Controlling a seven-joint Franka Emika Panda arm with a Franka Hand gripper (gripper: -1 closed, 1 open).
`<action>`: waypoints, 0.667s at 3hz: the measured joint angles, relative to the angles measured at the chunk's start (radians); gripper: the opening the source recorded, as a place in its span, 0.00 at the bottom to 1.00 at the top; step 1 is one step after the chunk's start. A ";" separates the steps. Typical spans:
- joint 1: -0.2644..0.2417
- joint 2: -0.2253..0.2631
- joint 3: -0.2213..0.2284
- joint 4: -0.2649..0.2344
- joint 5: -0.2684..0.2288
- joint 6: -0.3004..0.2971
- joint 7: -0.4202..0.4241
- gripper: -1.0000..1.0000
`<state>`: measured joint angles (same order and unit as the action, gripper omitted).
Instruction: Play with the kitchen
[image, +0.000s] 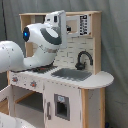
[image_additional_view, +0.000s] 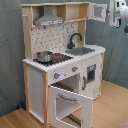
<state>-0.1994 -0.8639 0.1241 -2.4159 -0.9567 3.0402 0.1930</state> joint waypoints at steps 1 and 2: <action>0.000 0.058 0.077 0.051 0.001 0.005 0.002 0.00; -0.004 0.117 0.129 0.114 0.001 0.005 0.002 0.00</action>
<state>-0.2031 -0.7466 0.2531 -2.3022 -0.9559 3.0454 0.1947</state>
